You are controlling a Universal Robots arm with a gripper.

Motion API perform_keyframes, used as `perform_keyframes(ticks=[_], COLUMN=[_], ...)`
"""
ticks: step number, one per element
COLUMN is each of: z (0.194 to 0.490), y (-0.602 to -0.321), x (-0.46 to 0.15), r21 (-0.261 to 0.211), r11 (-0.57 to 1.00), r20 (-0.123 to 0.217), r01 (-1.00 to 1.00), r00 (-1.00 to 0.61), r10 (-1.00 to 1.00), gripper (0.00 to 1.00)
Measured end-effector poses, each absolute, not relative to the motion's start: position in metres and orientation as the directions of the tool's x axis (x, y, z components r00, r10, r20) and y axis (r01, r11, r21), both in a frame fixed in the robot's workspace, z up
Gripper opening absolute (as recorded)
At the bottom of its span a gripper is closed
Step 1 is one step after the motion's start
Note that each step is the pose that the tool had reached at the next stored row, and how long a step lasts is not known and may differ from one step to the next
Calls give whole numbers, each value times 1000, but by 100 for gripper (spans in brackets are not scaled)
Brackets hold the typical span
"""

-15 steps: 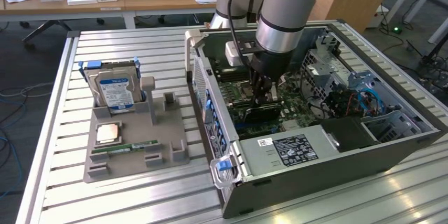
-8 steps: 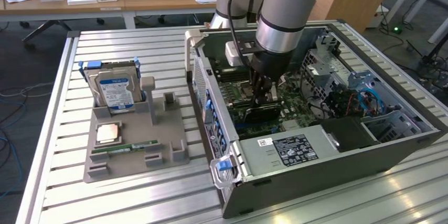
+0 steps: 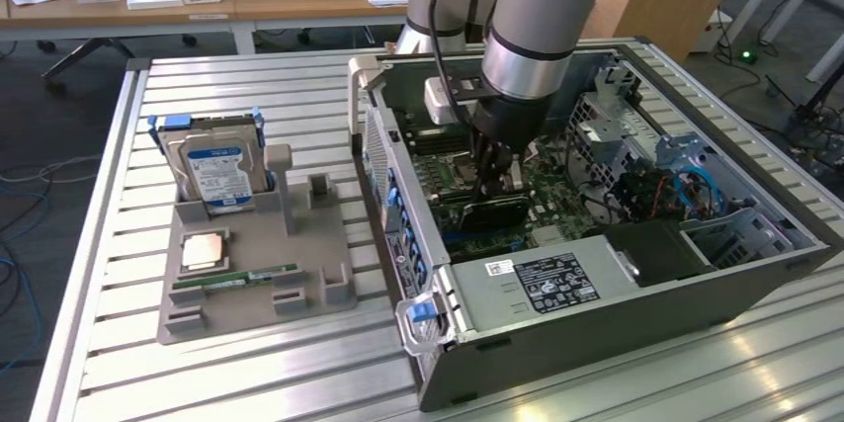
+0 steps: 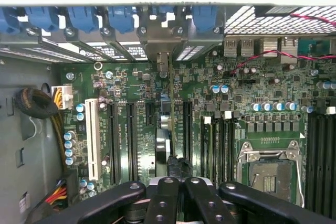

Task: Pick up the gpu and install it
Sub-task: 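Press down on the gpu until it lock into place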

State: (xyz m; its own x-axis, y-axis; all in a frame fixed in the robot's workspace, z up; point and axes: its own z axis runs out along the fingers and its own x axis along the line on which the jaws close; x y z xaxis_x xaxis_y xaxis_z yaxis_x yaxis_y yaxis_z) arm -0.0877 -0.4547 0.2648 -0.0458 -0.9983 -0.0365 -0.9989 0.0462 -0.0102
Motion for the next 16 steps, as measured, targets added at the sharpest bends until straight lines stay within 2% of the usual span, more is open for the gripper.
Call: perform_keyframes(ticks=[16], z=[314], y=[-455], x=[-87], r21=[-10], r11=[46], r20=[-35], r01=[-999], r00=[-46], r10=[-998], gripper=[11])
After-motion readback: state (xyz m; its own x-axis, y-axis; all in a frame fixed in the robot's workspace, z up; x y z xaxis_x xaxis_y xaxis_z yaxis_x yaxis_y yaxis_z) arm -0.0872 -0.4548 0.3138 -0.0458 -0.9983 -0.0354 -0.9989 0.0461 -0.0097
